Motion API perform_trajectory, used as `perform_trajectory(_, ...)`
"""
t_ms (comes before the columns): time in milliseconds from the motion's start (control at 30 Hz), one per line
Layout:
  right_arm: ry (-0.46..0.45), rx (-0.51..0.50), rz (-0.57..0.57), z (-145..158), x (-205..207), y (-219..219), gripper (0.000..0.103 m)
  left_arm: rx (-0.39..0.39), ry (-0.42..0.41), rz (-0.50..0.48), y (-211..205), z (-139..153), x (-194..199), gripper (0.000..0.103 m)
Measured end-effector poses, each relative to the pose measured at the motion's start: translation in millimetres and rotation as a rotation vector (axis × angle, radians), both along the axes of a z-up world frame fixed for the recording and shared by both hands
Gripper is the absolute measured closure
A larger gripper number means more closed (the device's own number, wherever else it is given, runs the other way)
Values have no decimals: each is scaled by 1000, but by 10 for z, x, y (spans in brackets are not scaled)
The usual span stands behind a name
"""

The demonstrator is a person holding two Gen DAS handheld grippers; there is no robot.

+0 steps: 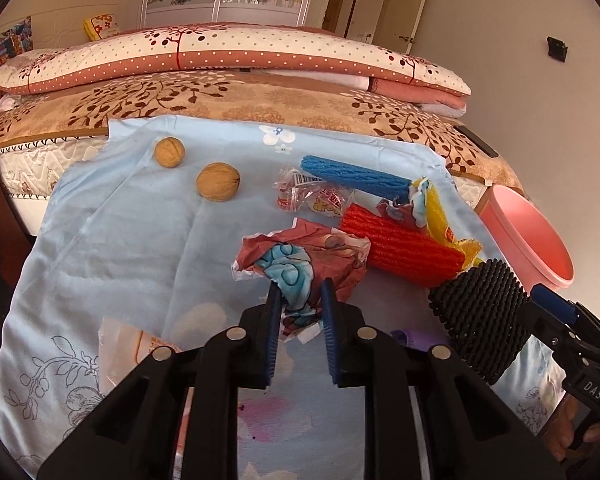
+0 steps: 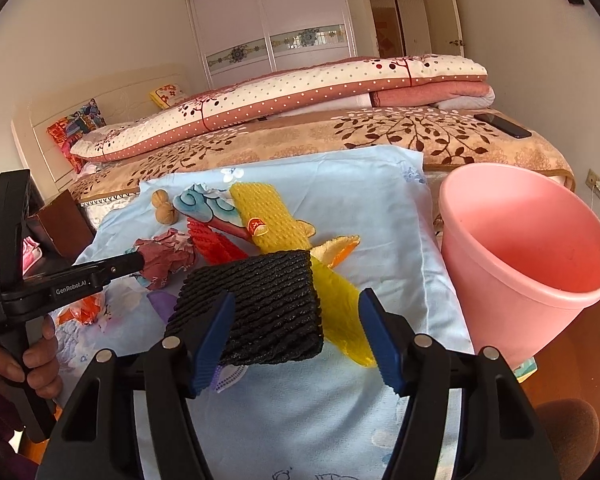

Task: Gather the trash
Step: 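Close the right tool on the black mesh sleeve while the left tool grips the crumpled pink wrapper, then carry the black mesh sleeve and pink wrapper in both tools over the pink bucket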

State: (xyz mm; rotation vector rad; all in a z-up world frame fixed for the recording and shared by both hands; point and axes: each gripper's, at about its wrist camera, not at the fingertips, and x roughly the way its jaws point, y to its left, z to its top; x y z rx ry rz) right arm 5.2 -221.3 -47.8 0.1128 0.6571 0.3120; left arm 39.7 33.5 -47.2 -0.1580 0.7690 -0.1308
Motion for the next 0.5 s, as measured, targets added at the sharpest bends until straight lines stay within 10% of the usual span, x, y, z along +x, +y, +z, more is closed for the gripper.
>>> perform_trajectory(500, 58, 39, 51, -57, 42, 39, 96, -10, -67, -4, -17, 127, -164, 86)
